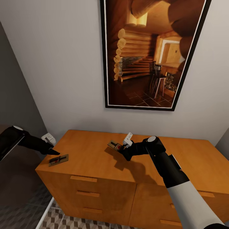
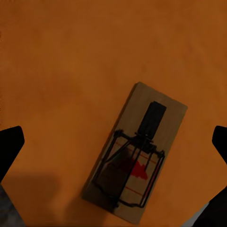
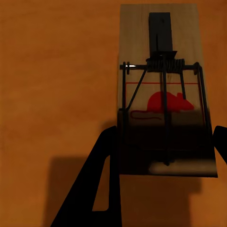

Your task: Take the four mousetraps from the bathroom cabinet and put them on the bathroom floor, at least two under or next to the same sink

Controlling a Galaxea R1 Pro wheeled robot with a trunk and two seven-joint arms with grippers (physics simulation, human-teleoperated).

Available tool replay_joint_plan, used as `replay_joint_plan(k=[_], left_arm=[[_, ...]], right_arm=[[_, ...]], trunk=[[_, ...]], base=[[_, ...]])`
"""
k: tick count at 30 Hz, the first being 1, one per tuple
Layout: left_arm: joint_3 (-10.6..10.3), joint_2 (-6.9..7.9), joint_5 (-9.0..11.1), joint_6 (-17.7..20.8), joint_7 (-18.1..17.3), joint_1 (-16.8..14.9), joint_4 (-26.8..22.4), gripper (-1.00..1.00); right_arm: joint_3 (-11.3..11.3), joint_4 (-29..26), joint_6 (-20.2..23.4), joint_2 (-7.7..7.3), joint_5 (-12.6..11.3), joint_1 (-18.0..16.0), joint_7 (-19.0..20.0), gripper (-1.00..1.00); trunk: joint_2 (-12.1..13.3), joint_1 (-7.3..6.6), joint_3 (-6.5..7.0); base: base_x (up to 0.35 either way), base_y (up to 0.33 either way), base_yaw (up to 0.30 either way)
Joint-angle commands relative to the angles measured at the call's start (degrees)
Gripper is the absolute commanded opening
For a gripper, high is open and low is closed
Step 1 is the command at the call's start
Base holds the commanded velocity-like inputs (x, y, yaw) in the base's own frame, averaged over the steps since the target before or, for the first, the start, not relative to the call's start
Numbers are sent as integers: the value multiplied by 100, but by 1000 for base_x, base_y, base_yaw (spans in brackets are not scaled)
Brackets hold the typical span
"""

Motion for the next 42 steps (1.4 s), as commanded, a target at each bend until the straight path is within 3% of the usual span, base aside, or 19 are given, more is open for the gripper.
replay_joint_plan(k=[1, 10, 24, 42], left_arm=[[-16, 5, 8, 26, -12, -8, 3, 100], [-21, -5, 7, -166, -13, -8, 116, 100], [-25, -346, 7, -496, -13, -8, 552, 100], [-24, -408, 14, -638, -13, 8, 628, 100]], right_arm=[[-3, -7, 46, 3, 33, -5, 53, -100], [-3, -1, 46, 3, 33, -5, 53, -100], [-3, -3, 46, 3, 27, -5, 53, -100], [-3, -3, 46, 2, 33, -5, 53, -100]], trunk=[[-5, 0, -7], [-5, 0, -7], [-5, 0, -7], [-5, 0, -7]], base=[[0, 0, 0], [0, 0, 0], [0, 0, 0], [0, 0, 0]])
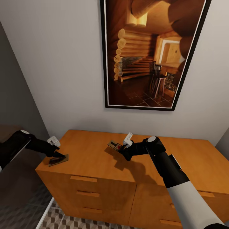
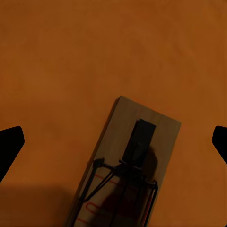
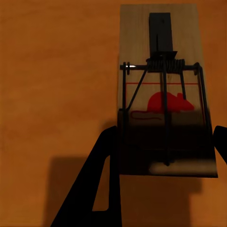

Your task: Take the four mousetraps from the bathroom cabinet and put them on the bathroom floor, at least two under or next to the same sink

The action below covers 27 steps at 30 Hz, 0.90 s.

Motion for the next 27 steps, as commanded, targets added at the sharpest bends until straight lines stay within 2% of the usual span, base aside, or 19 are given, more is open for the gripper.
replay_joint_plan(k=[1, 27], left_arm=[[-17, 5, 9, 52, -12, -2, -6, 100], [-18, 4, 5, -2, -12, 20, 113, 100]], right_arm=[[-3, -8, 46, 3, 33, -5, 53, -100], [-3, -11, 46, 3, 33, -5, 53, -100]], trunk=[[-5, 0, -7], [-5, 0, -7]], base=[[0, 0, 0], [0, 0, 0]])
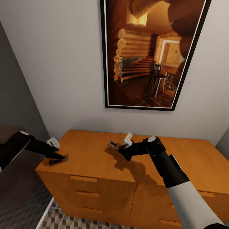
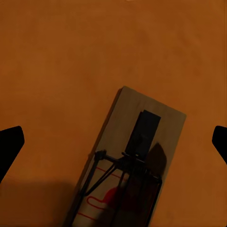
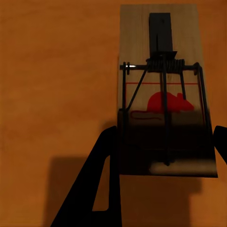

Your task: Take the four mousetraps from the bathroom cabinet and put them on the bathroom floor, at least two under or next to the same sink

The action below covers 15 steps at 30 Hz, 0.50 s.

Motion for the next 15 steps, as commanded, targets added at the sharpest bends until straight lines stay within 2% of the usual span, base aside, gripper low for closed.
replay_joint_plan(k=[1, 9, 15], left_arm=[[-17, 5, 10, 34, -11, -7, -5, 100], [-17, 4, 9, -14, -8, -6, 65, 100], [-17, -62, 5, -194, -6, -2, 298, 100]], right_arm=[[-3, -7, 46, 2, 33, -5, 53, -100], [-3, -5, 46, 4, 33, -5, 53, -100], [-3, -6, 46, 4, 33, -5, 53, -100]], trunk=[[-5, 0, -7], [-5, 0, -7], [-5, 0, -7]], base=[[0, 0, 0], [0, 0, 0], [0, 0, 0]])
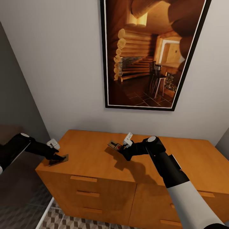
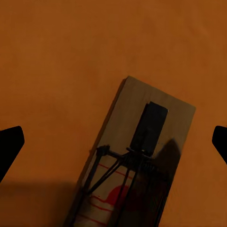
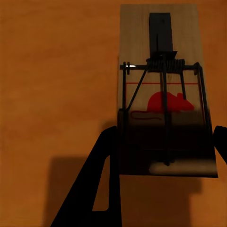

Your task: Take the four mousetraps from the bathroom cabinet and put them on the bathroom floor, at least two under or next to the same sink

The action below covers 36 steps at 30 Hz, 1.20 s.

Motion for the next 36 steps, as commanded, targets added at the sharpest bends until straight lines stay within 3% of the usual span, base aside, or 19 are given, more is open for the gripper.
replay_joint_plan(k=[1, 11, 36], left_arm=[[-18, -25, 8, 3, -14, -6, 59, 100], [-18, -155, 7, -92, -13, -4, 229, 100], [-16, -172, 7, -96, -10, 5, 247, 100]], right_arm=[[-3, -6, 46, 3, 33, -5, 53, -100], [-3, -7, 46, -2, 33, -5, 53, -100], [-3, -7, 46, -3, 31, -5, 53, -100]], trunk=[[-5, 0, -7], [-5, 0, -7], [-5, 0, -7]], base=[[0, 0, 0], [0, 0, 0], [0, 0, 0]])
